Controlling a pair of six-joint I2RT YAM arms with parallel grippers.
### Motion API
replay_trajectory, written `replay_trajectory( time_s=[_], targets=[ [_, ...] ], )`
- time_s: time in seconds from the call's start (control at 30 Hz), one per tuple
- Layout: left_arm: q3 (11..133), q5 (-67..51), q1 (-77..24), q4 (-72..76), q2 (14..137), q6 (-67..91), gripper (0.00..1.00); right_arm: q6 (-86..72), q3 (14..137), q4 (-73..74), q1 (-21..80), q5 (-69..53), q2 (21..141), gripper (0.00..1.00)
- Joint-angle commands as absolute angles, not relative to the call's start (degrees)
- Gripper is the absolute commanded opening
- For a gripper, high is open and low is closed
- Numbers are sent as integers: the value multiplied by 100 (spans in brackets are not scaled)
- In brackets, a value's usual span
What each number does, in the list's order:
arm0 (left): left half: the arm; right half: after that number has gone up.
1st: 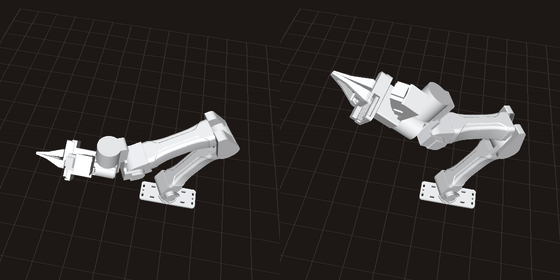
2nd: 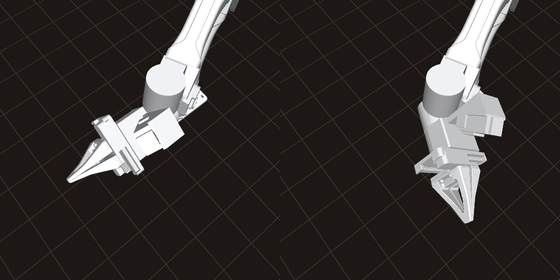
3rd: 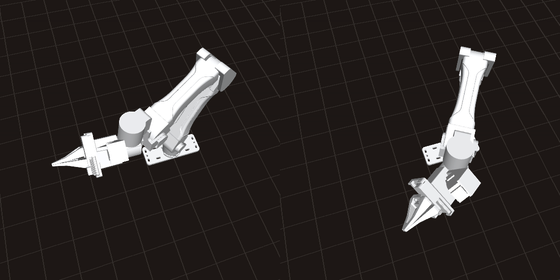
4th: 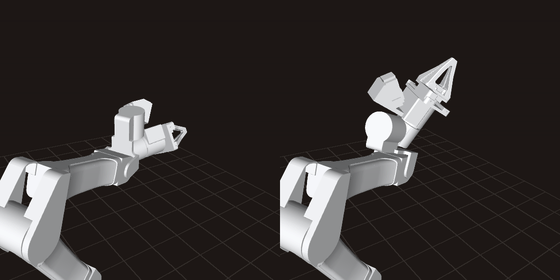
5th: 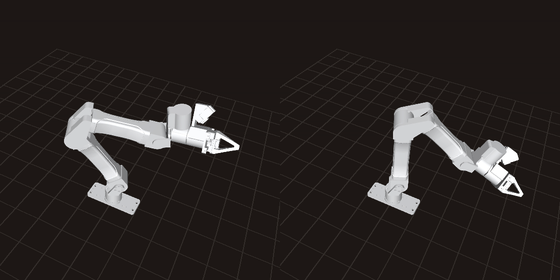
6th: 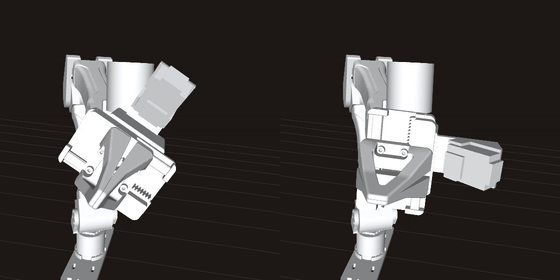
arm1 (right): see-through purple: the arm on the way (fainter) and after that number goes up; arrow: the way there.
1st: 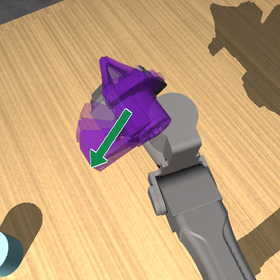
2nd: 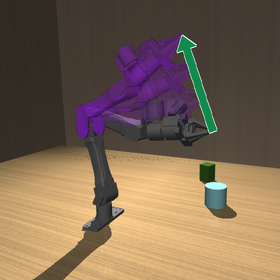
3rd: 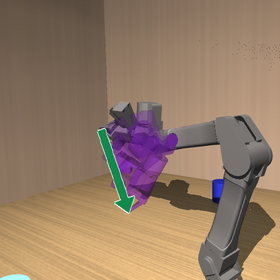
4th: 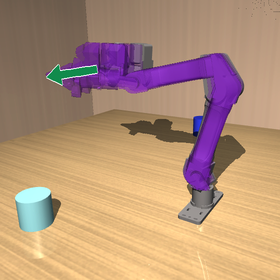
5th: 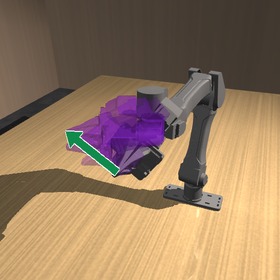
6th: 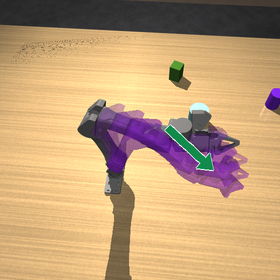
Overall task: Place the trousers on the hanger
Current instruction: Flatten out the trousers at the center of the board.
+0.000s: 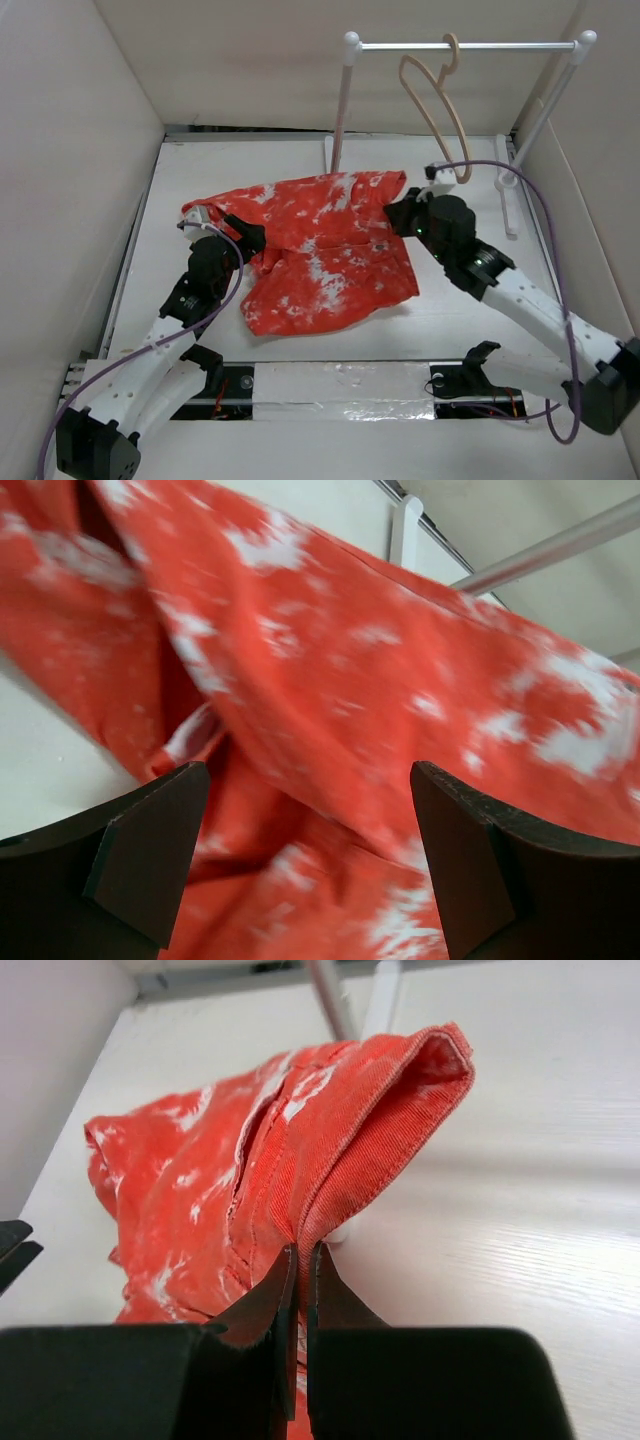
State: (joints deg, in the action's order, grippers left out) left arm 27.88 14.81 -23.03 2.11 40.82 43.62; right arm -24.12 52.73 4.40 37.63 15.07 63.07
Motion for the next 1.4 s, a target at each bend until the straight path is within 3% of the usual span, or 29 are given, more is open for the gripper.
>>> replay_trajectory(
  time_s=[0.0, 0.23, 0.37, 0.53, 0.67, 0.7, 0.8, 0.83, 0.87, 1.03, 1.27, 1.37],
  targets=[
    [2839, 1784, -2268, 176, 4122, 4438, 81, -2250, 4756, 1098, 3560, 2013, 5452, 0],
    [2575, 1837, -1829, 781, 4710, 4693, 87, -2241, 4149, 1810, 3375, 1846, 4184, 0],
    [2750, 1339, -1285, 1465, 5980, 4615, 87, -2145, 4078, 1872, 3375, 1864, 3938, 0],
    [3373, 1186, -1222, 1372, 7434, 4570, 75, -2057, 4201, 2022, 3313, 1802, 3920, 0],
    [3270, 1249, -1222, 1571, 7883, 4588, 72, -2013, 4149, 1978, 3261, 1784, 3867, 0],
    [3261, 1187, -1222, 1634, 7936, 4579, 70, -2004, 4114, 1934, 3261, 1741, 3850, 0],
    [3401, 1064, -1274, 1792, 8235, 4570, 44, -1951, 4122, 1732, 3208, 1618, 3893, 0],
    [3541, 1003, -1274, 1819, 8305, 4570, 16, -1960, 4166, 1766, 3208, 1626, 3928, 0],
    [3681, 967, -1187, 1637, 8393, 4570, 3, -1969, 4218, 1767, 3208, 1609, 3981, 0],
    [5086, 1388, -1187, 687, 7920, 4325, 0, -1855, 4700, 1801, 3208, 1669, 3973, 0],
    [8511, 2451, -984, -1499, 7936, 2966, 0, -1846, 5502, 2513, 3208, 1942, 3534, 0],
    [8736, 2759, -773, -1661, 7832, 2376, 0, -1977, 5231, 2540, 3208, 2346, 3122, 0]
  ],
)
